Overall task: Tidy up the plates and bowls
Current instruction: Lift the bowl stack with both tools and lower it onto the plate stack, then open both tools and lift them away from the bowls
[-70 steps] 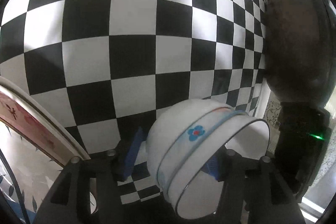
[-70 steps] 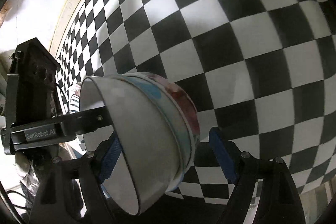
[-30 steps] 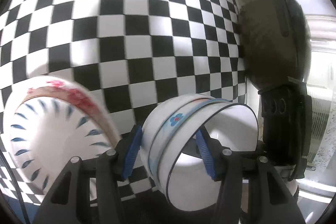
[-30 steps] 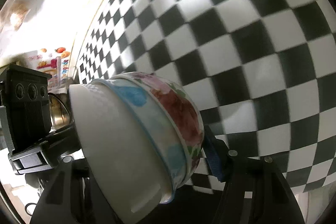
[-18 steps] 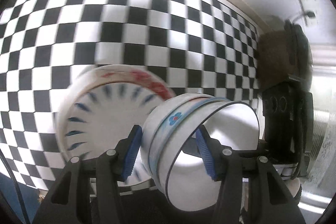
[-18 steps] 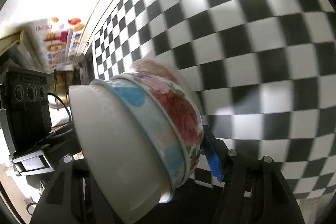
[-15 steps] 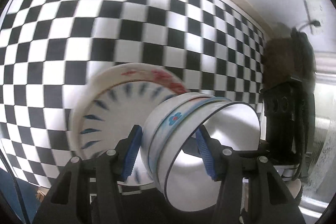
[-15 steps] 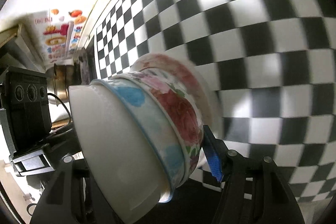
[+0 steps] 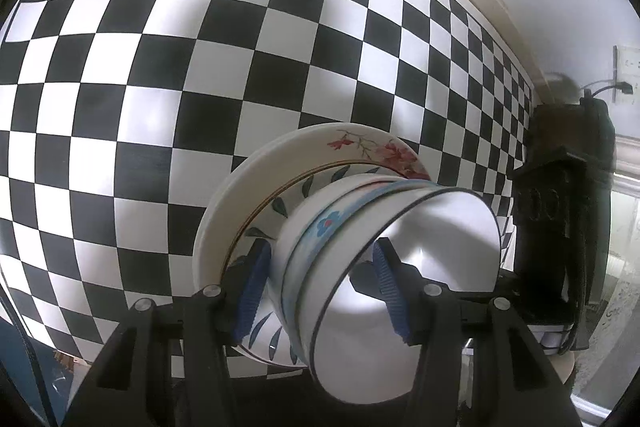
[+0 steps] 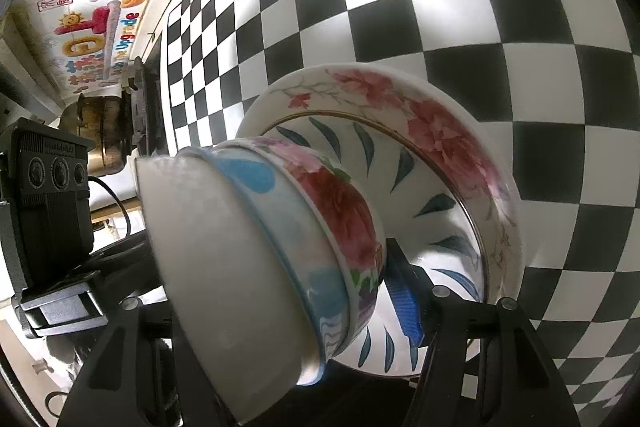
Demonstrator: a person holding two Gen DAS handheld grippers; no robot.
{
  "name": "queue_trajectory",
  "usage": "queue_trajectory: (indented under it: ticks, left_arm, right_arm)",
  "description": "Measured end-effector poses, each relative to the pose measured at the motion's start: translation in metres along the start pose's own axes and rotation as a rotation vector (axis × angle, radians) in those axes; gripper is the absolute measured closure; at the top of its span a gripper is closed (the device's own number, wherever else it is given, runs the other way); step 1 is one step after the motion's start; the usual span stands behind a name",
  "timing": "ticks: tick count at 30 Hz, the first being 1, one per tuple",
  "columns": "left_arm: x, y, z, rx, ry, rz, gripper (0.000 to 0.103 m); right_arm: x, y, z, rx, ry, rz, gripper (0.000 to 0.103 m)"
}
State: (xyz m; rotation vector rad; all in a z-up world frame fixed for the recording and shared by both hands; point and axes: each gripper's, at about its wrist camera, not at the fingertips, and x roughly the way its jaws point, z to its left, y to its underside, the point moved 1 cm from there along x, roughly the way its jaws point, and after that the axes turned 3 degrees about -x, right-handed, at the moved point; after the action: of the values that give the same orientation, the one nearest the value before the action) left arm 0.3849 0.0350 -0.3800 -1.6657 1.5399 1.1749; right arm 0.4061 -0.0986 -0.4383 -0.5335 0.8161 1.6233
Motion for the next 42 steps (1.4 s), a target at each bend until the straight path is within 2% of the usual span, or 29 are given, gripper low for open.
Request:
queue_trajectory:
  ticks: [7, 15, 18, 23, 27, 29, 32, 33, 37, 38, 42]
  left_arm:
    - [-0.003, 0.000, 0.001, 0.017, 0.003, -0.006, 0.054]
    - [-0.017, 0.009, -0.003, 0.050, -0.125, -0.090, 0.053]
    - [-0.024, 0.015, -0.007, 0.077, -0.163, -0.127, 0.051]
    - [-0.038, 0.029, -0.012, 0.116, -0.229, -0.205, 0.051]
    - [-0.058, 0.043, -0.017, 0.145, -0.265, -0.329, 0.034]
    - [-0.070, 0.050, -0.021, 0.165, -0.295, -0.406, 0.031]
    - [-0.086, 0.061, -0.026, 0.189, -0.361, -0.491, 0.027]
    - [-0.091, 0.065, -0.027, 0.190, -0.363, -0.511, 0.019]
    - [-0.107, 0.083, -0.032, 0.197, -0.371, -0.583, 0.013]
    - [-0.113, 0.091, -0.033, 0.205, -0.379, -0.604, 0.007]
    - [-0.129, 0.116, -0.042, 0.228, -0.397, -0.671, 0.005]
  right_arm:
    - [-0.005, -0.004, 0.005, -0.014, 0.050, 0.003, 0.039]
    - [-0.013, -0.001, 0.013, -0.057, 0.130, -0.004, 0.040]
    - [-0.021, 0.002, 0.014, -0.060, 0.148, -0.020, 0.040]
    - [-0.040, 0.013, 0.024, -0.103, 0.232, -0.069, 0.040]
    - [-0.059, 0.029, 0.040, -0.154, 0.320, -0.129, 0.040]
    - [-0.070, 0.038, 0.049, -0.181, 0.360, -0.166, 0.038]
    - [-0.090, 0.058, 0.063, -0.201, 0.408, -0.245, 0.026]
    - [-0.096, 0.063, 0.067, -0.203, 0.421, -0.266, 0.024]
    - [-0.118, 0.093, 0.085, -0.213, 0.486, -0.378, 0.019]
    - [-0.126, 0.103, 0.090, -0.219, 0.512, -0.416, 0.019]
    - [-0.140, 0.135, 0.109, -0.228, 0.578, -0.518, 0.015]
